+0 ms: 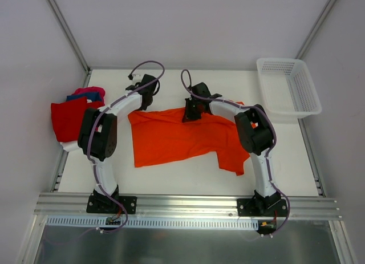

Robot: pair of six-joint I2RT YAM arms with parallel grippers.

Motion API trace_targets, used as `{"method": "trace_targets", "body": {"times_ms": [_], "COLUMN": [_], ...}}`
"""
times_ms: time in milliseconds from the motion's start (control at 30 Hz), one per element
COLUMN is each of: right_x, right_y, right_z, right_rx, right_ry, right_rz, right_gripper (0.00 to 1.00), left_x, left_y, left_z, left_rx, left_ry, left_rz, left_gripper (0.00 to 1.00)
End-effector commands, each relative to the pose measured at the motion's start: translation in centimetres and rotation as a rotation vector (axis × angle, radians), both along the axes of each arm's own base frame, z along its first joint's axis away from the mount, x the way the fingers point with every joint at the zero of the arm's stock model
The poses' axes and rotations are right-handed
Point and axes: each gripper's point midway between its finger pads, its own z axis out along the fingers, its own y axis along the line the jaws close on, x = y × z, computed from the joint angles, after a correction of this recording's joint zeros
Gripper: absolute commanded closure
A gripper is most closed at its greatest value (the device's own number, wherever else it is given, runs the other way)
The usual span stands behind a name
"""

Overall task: Fold and stack the t-shirts
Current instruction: Fold the tshirt

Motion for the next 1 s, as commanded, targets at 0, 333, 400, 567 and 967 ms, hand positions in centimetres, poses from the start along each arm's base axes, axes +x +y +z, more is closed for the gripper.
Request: {"method": "trace_targets", "body": {"times_ms": [0, 333, 400, 567, 967], "right_x": [-0.4, -1.1, -1.3, -1.9, -3.1], "right_y": [-0.4, -0.6, -0.8, -0.9, -1.2], "right_z": [1.8, 2.2, 2.5, 3.0, 3.3], "right_rx": [-0.017, -0.01, -0.008, -0.011, -0.011], "right_ry": [-0.038, -0.043, -0.046, -0.056, -0.07], "right_rz": [0.008, 0.008, 0.009, 0.014, 0.022], "right_gripper": [1.0, 0.99, 0.99, 1.0, 0.99], "left_x": [-1.4, -6.0, -6.8, -8.5, -7.9], "left_y": [0.3, -1.9, -2.1, -2.8, -3.6], "left_z": [3.1, 1.5, 1.2, 0.6, 3.4], "left_rx": [-0.014, 0.011, 0.01, -0.009, 0.024], "left_ry": [-0.105, -0.085, -0.073, -0.06, -0.154], "left_rz": [0.045, -0.004, -0.017, -0.043, -0.05], "left_gripper": [1.0, 1.0, 0.99, 0.34, 0.01]}}
